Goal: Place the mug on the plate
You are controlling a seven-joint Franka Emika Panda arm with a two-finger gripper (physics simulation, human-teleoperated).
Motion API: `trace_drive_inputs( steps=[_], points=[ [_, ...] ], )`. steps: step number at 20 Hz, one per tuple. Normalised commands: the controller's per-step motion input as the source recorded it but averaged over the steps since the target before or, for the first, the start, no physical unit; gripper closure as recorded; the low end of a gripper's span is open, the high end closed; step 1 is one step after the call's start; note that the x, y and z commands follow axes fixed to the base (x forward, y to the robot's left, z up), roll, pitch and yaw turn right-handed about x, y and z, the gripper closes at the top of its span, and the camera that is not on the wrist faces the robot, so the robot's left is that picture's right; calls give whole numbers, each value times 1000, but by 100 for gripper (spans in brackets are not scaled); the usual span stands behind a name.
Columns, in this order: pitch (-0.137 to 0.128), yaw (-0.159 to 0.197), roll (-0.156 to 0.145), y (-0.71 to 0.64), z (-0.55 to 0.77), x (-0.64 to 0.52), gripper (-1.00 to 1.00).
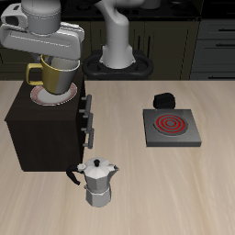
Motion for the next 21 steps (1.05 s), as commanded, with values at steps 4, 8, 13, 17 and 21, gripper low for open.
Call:
trace_drive_inputs(
  steps=[4,8,13,17,21],
  points=[
    [21,10,-11,-11,-297,51,100],
    [15,-5,-71,-149,-179,7,100],
    [37,-29,-109,-232,-91,41,-100],
    [-4,7,-33,43,105,-63,-100],
    [-24,7,-56,5,178,-55,-100]
  ],
)
